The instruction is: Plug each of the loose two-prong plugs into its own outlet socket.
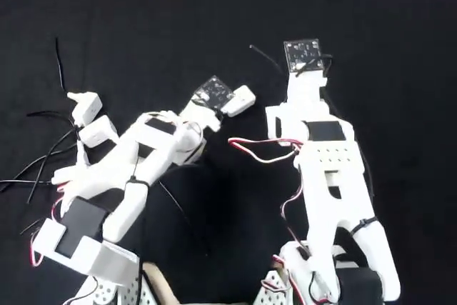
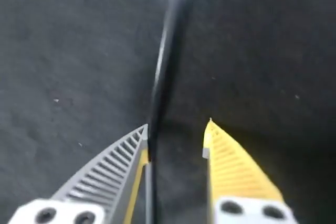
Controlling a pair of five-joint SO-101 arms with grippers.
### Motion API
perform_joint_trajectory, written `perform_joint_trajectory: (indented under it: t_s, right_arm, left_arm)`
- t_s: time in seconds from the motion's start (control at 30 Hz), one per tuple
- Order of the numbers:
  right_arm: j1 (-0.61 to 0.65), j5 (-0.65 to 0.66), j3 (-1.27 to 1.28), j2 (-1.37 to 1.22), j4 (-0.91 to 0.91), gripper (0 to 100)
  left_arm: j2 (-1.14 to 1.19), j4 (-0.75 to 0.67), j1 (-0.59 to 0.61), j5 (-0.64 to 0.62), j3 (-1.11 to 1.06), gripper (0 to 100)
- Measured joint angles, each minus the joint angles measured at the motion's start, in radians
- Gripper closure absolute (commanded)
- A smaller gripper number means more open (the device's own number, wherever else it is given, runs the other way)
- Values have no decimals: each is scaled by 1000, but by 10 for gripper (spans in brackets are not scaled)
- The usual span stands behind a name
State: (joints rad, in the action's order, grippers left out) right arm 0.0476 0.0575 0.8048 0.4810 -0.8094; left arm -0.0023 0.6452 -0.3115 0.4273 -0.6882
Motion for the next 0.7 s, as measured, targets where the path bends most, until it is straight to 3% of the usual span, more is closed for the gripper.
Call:
perform_joint_trajectory:
  t_s: [0.2,0.4,0.47,0.6,0.7]
  right_arm:
    - [0,0,0,0,0,987]
    - [0,0,0,0,0,987]
    - [0,0,0,0,0,986]
    - [0,0,0,0,3,986]
    - [0,0,0,0,3,986]
  left_arm:
    - [0,78,-43,0,5,970]
    - [0,98,-44,2,2,961]
    - [0,103,-43,2,2,905]
    - [-29,107,49,-61,55,694]
    - [-35,64,135,-163,71,677]
